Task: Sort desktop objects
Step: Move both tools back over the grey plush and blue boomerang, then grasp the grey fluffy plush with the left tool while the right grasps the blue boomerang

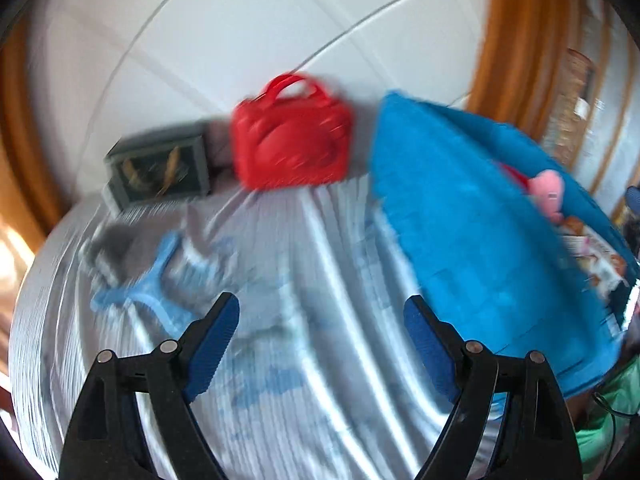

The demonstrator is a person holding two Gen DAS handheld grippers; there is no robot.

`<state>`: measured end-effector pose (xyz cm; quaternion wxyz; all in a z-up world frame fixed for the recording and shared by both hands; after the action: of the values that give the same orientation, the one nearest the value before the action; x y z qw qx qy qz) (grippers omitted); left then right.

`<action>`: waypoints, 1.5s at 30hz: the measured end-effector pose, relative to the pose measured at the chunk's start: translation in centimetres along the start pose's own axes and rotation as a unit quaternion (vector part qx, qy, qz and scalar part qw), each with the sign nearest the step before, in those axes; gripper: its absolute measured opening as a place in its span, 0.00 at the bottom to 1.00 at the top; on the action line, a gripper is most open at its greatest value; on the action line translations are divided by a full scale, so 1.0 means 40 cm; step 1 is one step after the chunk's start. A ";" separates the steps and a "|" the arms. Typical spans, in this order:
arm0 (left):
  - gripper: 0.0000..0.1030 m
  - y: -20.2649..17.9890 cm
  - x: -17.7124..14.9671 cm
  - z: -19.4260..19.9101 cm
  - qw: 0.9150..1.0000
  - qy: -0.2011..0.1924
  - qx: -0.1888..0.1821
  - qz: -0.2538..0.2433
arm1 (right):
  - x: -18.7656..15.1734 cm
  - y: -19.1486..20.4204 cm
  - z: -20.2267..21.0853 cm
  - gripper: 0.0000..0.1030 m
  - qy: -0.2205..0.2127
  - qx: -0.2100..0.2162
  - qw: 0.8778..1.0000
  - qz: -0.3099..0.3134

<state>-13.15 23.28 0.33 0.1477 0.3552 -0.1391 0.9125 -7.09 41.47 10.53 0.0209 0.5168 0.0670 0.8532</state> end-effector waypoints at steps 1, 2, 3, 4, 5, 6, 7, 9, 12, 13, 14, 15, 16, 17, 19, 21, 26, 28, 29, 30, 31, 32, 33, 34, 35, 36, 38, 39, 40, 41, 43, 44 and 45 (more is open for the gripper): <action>0.82 0.052 -0.016 -0.006 1.000 0.005 0.005 0.011 | -0.002 0.027 -0.021 1.00 0.005 0.011 1.000 -0.003; 0.82 0.085 -0.025 -0.010 1.000 0.008 0.009 0.018 | -0.007 0.064 -0.053 1.00 0.013 0.021 1.000 -0.005; 0.82 0.135 -0.039 -0.016 0.999 0.012 0.018 0.029 | -0.010 0.085 -0.070 1.00 0.018 0.026 0.999 -0.005; 0.82 0.178 -0.050 -0.020 0.999 0.015 0.028 0.036 | -0.018 0.114 -0.096 1.00 0.026 0.032 0.999 -0.004; 0.82 0.225 -0.063 -0.023 0.998 0.018 0.042 0.042 | -0.027 0.153 -0.135 1.00 0.038 0.039 0.999 -0.002; 0.82 0.285 -0.079 -0.026 0.997 0.020 0.058 0.049 | -0.035 0.175 -0.154 1.00 0.044 0.043 0.998 0.000; 0.82 0.330 -0.091 -0.026 0.996 0.021 0.071 0.055 | -0.047 0.214 -0.194 1.00 0.055 0.049 0.997 0.005; 0.82 0.421 -0.116 -0.027 0.993 0.023 0.092 0.069 | -0.068 0.266 -0.247 1.00 0.071 0.054 0.996 0.015; 0.82 0.528 -0.144 -0.031 0.990 0.025 0.103 0.093 | -0.106 0.356 -0.351 1.00 0.092 0.060 0.993 0.037; 0.82 0.563 -0.153 -0.032 0.989 0.025 0.107 0.101 | -0.121 0.388 -0.396 1.00 0.101 0.059 0.992 0.042; 0.82 0.590 -0.157 -0.038 0.988 0.027 0.111 0.105 | -0.134 0.412 -0.431 1.00 0.108 0.061 0.991 0.044; 0.82 0.625 -0.164 -0.044 0.987 0.030 0.116 0.110 | -0.147 0.424 -0.454 1.00 0.112 0.064 0.991 0.045; 0.82 0.655 -0.172 -0.048 0.986 0.032 0.120 0.115 | -0.163 0.453 -0.500 1.00 0.122 0.068 0.989 0.050; 0.82 0.689 -0.180 -0.054 0.984 0.035 0.124 0.121 | -0.181 0.474 -0.534 1.00 0.132 0.066 0.987 0.057; 0.82 0.759 -0.203 -0.068 0.981 0.042 0.136 0.135 | -0.211 0.509 -0.599 1.00 0.150 0.057 0.985 0.067; 0.82 0.839 -0.231 -0.089 0.975 0.054 0.150 0.156 | -0.249 0.555 -0.681 1.00 0.170 0.062 0.981 0.076; 0.82 1.002 -0.274 -0.154 0.959 0.079 0.185 0.202 | -0.329 0.647 -0.839 1.00 0.220 0.080 0.966 0.108; 0.82 1.039 -0.275 -0.183 0.955 0.084 0.194 0.208 | -0.352 0.678 -0.895 1.00 0.235 0.080 0.960 0.125; 0.82 1.058 -0.272 -0.204 0.954 0.086 0.197 0.208 | -0.364 0.692 -0.923 1.00 0.243 0.082 0.957 0.133; 0.82 1.072 -0.268 -0.222 0.954 0.088 0.198 0.209 | -0.372 0.702 -0.946 1.00 0.249 0.083 0.955 0.139; 0.82 1.083 -0.265 -0.237 0.954 0.089 0.197 0.209 | -0.382 0.713 -0.975 1.00 0.259 0.083 0.951 0.146; 0.82 1.095 -0.259 -0.258 0.954 0.091 0.195 0.211 | -0.397 0.725 -1.010 1.00 0.270 0.083 0.947 0.153; 0.82 1.107 -0.254 -0.279 0.953 0.092 0.192 0.213 | -0.404 0.731 -1.029 1.00 0.275 0.083 0.945 0.155; 0.82 1.116 -0.250 -0.294 0.953 0.094 0.190 0.216 | -0.412 0.738 -1.051 1.00 0.282 0.083 0.943 0.158; 0.82 1.125 -0.247 -0.313 0.953 0.095 0.188 0.219 | -0.426 0.746 -1.081 1.00 0.292 0.081 0.939 0.161; 0.82 1.134 -0.247 -0.327 0.952 0.097 0.188 0.221 | -0.437 0.754 -1.100 0.94 0.300 0.084 0.936 0.164; 0.82 1.147 -0.251 -0.351 0.951 0.103 0.187 0.225 | -0.459 0.768 -1.132 0.75 0.313 0.091 0.930 0.170; 0.82 1.152 -0.256 -0.363 0.950 0.107 0.188 0.226 | -0.470 0.777 -1.147 0.67 0.318 0.092 0.927 0.177; 0.82 1.159 -0.261 -0.371 0.949 0.110 0.188 0.227 | -0.480 0.785 -1.160 0.65 0.324 0.093 0.923 0.185; 0.82 1.165 -0.268 -0.380 0.949 0.113 0.188 0.228 | -0.489 0.791 -1.171 0.65 0.328 0.097 0.920 0.189; 0.82 1.174 -0.276 -0.392 0.947 0.120 0.191 0.229 | -0.503 0.802 -1.187 0.65 0.333 0.103 0.917 0.193; 0.82 1.176 -0.279 -0.395 0.947 0.121 0.191 0.230 | -0.509 0.805 -1.194 0.65 0.334 0.104 0.916 0.196; 0.82 1.178 -0.282 -0.397 0.946 0.121 0.191 0.230 | -0.511 0.808 -1.199 0.64 0.329 0.103 0.917 0.200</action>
<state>-32.23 -16.19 -25.73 -0.1217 0.2221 -0.0210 0.9672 -38.94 2.85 -24.97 -0.2270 0.2086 0.0525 0.9498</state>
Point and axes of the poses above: each gripper's, at about its wrist camera, not at the fingertips, and z roughly against the way its jaws point, y to its left, x to its top, the point moved 5 cm from there along -z, roughly the way its jaws point, and after that the axes turned 4 degrees about z, right-handed, at the moved point
